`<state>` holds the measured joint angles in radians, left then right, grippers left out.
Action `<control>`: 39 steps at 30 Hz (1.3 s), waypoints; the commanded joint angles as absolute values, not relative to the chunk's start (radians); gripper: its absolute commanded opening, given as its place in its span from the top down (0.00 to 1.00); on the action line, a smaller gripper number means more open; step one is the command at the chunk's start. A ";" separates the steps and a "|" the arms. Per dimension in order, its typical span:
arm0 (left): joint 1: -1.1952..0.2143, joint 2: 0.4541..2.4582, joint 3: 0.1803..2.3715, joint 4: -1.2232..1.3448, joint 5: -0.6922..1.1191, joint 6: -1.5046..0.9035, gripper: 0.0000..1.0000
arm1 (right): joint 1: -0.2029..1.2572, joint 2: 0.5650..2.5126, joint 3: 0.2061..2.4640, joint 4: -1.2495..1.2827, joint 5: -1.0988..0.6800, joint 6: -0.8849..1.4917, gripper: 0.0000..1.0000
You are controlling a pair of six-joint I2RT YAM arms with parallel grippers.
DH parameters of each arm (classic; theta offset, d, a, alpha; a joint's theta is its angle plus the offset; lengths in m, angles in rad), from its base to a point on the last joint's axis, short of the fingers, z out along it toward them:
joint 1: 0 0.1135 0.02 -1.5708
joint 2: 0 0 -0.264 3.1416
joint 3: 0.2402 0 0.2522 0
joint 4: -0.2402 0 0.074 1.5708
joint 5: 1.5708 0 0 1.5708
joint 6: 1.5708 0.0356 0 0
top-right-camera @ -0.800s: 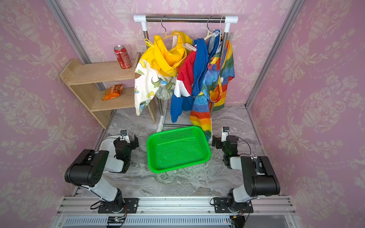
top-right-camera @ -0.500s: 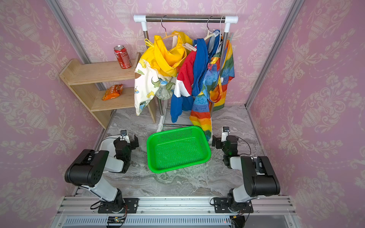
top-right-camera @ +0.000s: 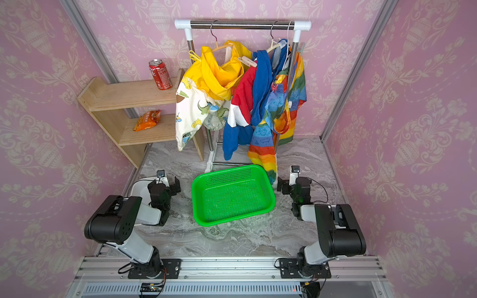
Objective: Remove the clothespins securing jackets to the hanger
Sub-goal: Adjust the hanger on the clothesline.
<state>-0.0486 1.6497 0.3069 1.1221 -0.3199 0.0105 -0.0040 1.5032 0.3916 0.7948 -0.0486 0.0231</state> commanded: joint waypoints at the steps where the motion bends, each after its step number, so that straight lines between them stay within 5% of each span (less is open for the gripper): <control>1: -0.041 1.646 0.321 1.097 -0.301 0.001 0.01 | 0.001 1.503 0.408 0.783 -0.056 0.026 0.00; 13: -0.043 1.636 0.329 1.082 -0.368 -0.011 0.01 | 0.001 1.498 0.415 0.768 -0.044 0.029 0.00; 19: -0.044 1.586 0.319 1.058 -0.329 0.000 0.01 | 0.016 1.423 0.719 0.148 0.088 -0.005 0.00; 23: -0.052 1.370 0.424 0.703 -0.318 0.004 0.01 | 0.035 1.362 0.810 0.029 0.041 -0.038 0.00; 28: -0.055 1.233 0.570 0.561 -0.226 -0.010 0.01 | 0.061 1.294 0.917 -0.123 0.095 0.138 0.00; 33: -0.076 1.187 0.889 0.111 -0.212 -0.236 0.01 | 0.175 1.199 1.019 -0.288 0.206 0.294 0.00; 39: -0.229 1.202 1.037 0.038 -0.120 -0.526 0.01 | 0.331 1.113 1.166 -0.492 0.223 0.551 0.00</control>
